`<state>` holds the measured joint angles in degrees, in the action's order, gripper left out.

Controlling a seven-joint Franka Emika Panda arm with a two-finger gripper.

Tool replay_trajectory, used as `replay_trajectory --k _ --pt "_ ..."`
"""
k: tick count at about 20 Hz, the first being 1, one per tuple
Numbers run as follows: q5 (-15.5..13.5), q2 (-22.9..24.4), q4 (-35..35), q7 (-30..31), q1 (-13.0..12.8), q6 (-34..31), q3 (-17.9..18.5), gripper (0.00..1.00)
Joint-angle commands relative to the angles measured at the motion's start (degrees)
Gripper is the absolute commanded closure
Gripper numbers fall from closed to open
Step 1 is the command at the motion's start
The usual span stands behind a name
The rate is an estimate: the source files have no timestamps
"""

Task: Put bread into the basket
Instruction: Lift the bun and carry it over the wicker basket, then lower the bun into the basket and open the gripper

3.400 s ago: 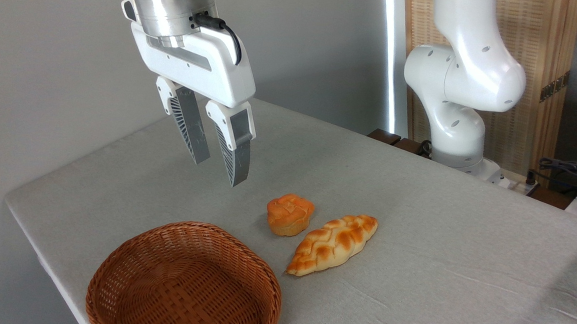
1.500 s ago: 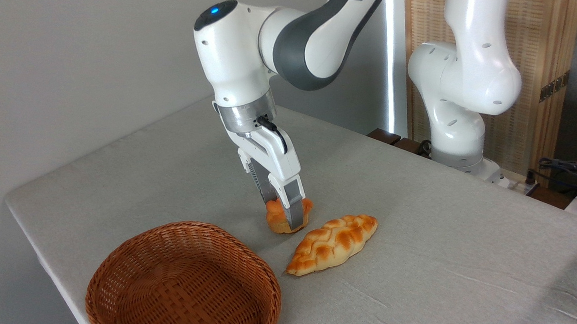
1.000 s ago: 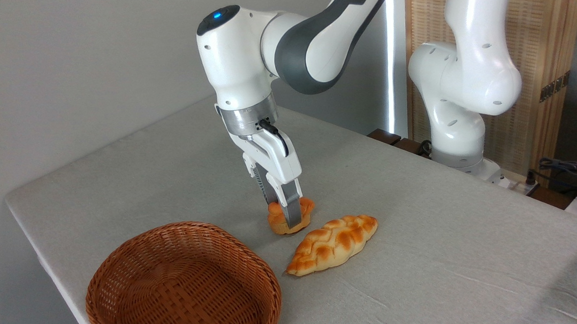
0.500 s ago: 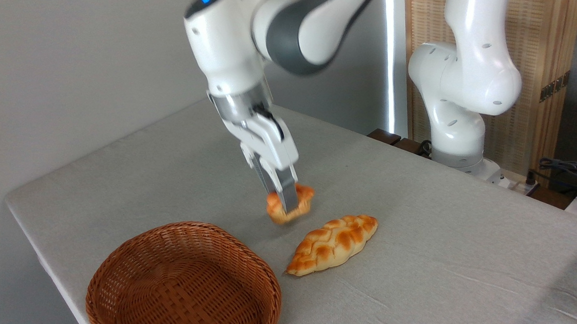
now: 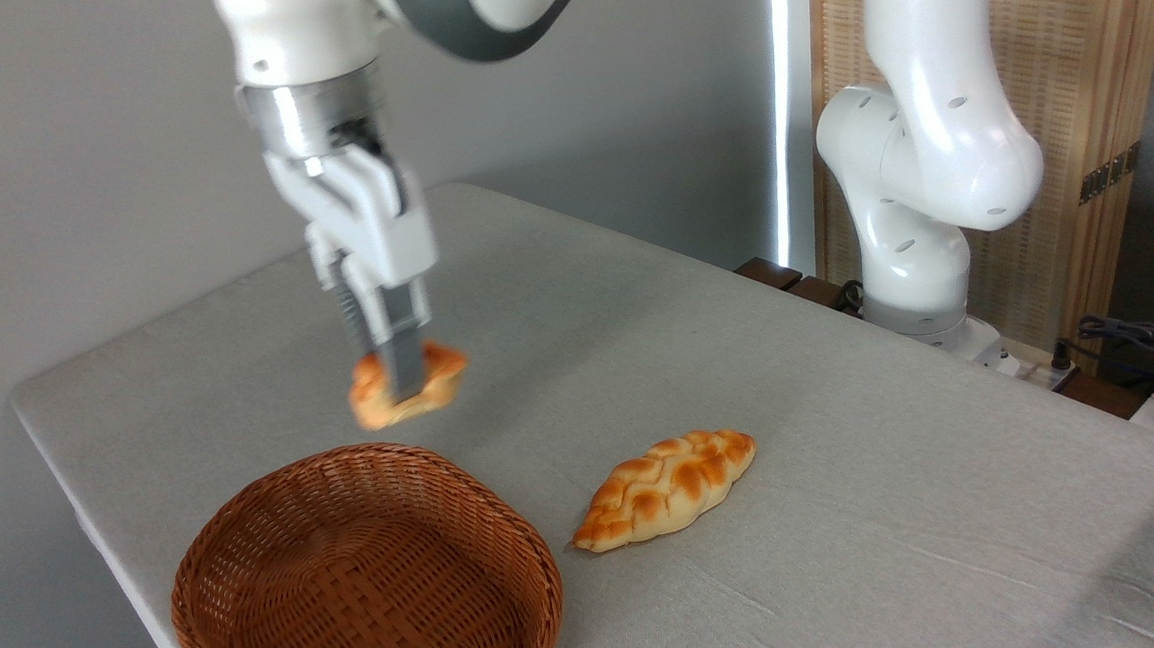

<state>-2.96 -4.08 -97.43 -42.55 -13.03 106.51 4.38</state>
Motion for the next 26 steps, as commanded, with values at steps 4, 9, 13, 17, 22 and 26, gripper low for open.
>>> replay_trajectory --k 4,9,13,17,22,26 --pt "-0.65 -10.33 3.65 -5.24 -0.16 12.13 -0.07 0.50" --pt "-0.12 -11.30 3.65 -10.27 -0.16 12.49 -0.16 0.00" --pt "-0.12 -11.39 3.65 -10.36 -0.07 12.58 -0.16 0.00" --pt "-0.12 -11.48 3.56 -10.44 0.02 12.58 -0.16 0.00" --pt "-0.82 -11.57 3.73 -9.75 0.11 13.37 -0.16 0.00" --pt "-1.00 -8.33 4.35 -1.51 6.23 12.32 -4.62 0.00"
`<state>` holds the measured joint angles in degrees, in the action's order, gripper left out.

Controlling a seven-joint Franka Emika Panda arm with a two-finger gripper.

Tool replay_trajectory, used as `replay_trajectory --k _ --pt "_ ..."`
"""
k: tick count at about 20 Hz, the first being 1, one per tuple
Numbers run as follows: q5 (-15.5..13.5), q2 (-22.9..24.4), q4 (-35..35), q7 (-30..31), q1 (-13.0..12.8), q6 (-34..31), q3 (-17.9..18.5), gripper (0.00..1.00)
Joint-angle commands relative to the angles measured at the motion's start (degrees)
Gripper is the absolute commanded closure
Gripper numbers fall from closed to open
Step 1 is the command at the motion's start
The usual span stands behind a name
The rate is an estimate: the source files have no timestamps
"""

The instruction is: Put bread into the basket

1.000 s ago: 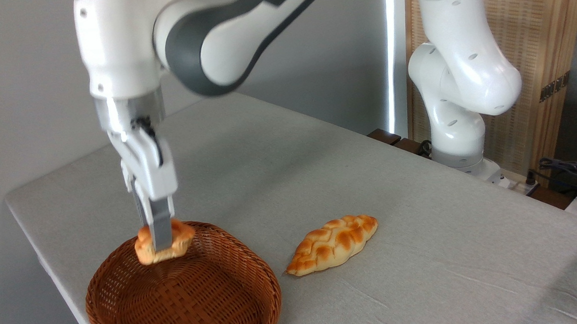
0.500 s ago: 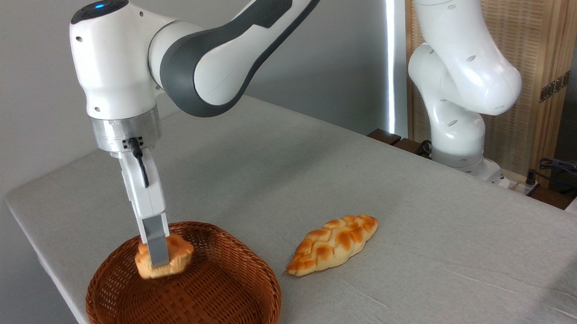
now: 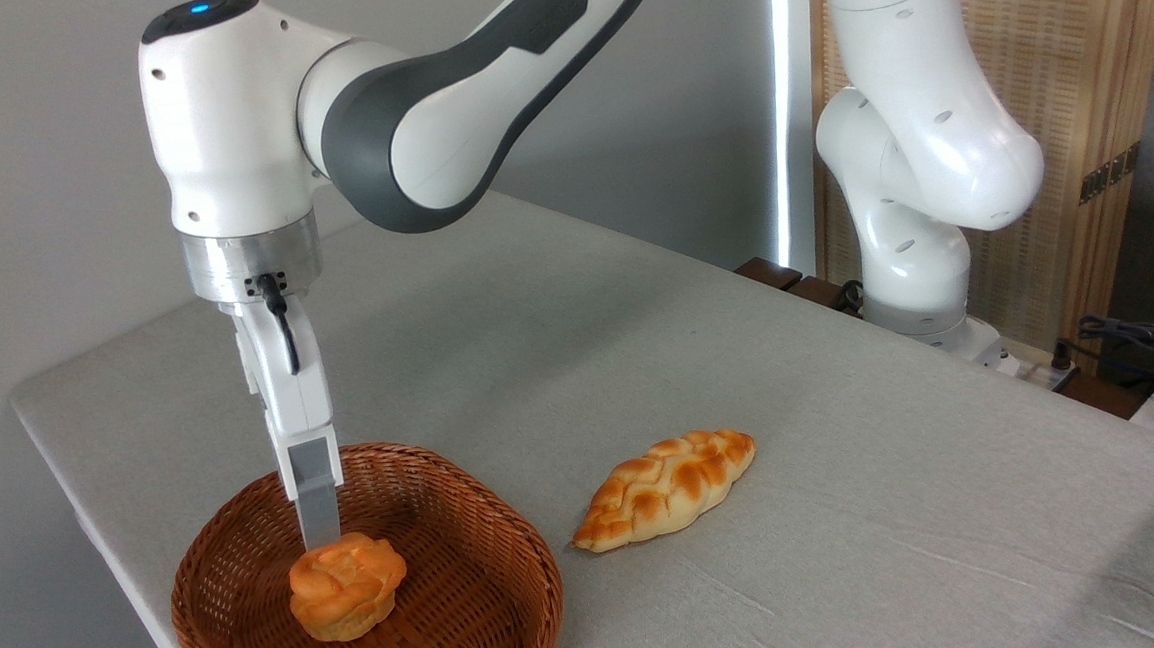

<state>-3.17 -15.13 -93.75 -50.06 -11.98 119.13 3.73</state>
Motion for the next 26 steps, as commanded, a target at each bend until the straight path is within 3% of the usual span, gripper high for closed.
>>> replay_trajectory --k 1,3,5,8,15,18,21,24,26 --pt "-0.79 4.13 0.67 7.86 7.74 -1.34 -6.17 0.00" --pt "-1.66 6.07 0.67 8.40 11.88 -4.94 -9.08 0.00" --pt "-3.50 8.70 0.67 8.40 12.51 -9.07 -8.57 0.00" --pt "-3.95 12.57 0.67 8.49 13.65 -15.66 -8.13 0.00" --pt "-3.25 16.71 0.23 10.87 13.30 -28.15 -8.30 0.00" --pt "-2.37 16.71 0.23 10.69 12.78 -28.25 -8.04 0.00" --pt "0.79 16.71 0.23 10.60 11.99 -27.81 -7.95 0.00" --pt "0.80 16.71 0.32 10.60 11.72 -27.37 -7.26 0.00" --pt "0.80 16.62 0.41 10.43 9.10 -27.20 -4.36 0.00"
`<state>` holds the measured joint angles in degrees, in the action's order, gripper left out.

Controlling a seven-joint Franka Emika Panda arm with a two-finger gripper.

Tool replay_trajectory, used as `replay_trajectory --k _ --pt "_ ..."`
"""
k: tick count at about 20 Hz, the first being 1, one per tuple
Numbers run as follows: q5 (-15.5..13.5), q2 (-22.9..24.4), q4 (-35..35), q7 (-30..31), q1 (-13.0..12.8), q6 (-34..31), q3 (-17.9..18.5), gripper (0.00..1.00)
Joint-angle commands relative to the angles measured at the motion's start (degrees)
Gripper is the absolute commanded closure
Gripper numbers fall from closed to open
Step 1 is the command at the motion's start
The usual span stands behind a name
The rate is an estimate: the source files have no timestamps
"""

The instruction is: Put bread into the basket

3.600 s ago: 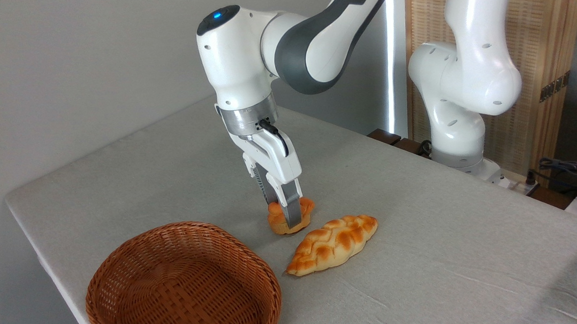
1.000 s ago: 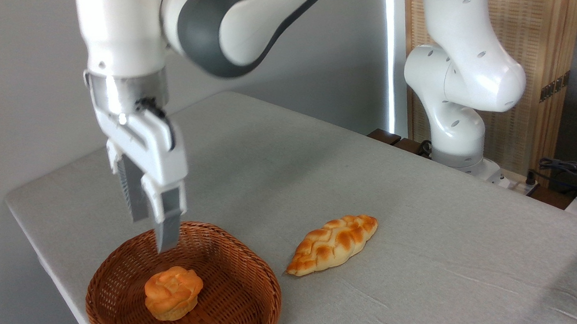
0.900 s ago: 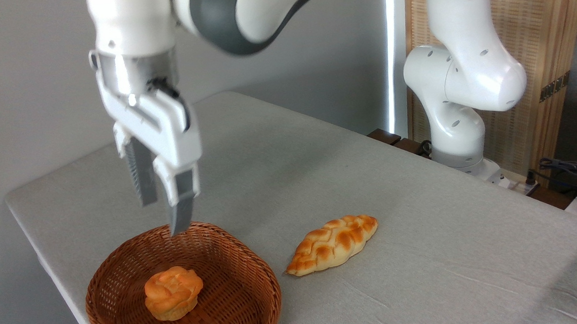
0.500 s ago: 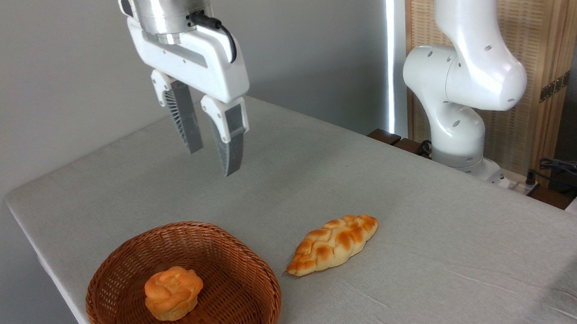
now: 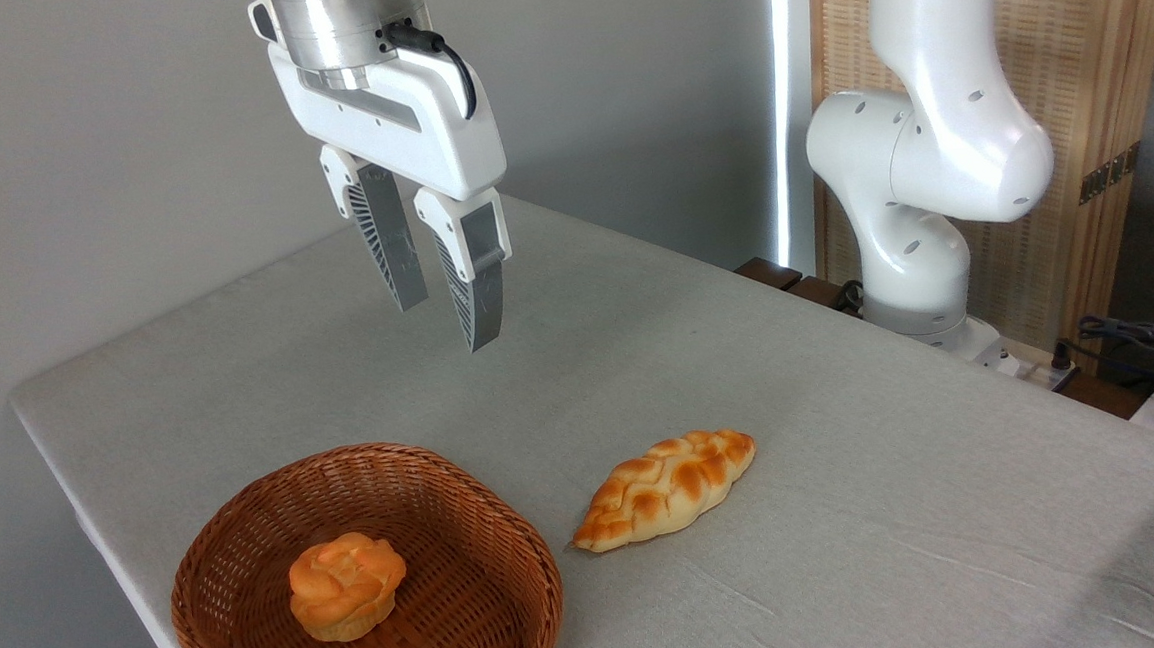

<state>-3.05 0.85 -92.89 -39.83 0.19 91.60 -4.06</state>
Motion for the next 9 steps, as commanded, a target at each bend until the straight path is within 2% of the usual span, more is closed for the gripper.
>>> replay_trajectory --k 1,9 --pt "0.42 0.65 -0.44 0.11 -3.44 0.51 4.14 0.00" --pt "0.41 0.47 -0.36 0.19 -3.44 1.13 4.32 0.00"
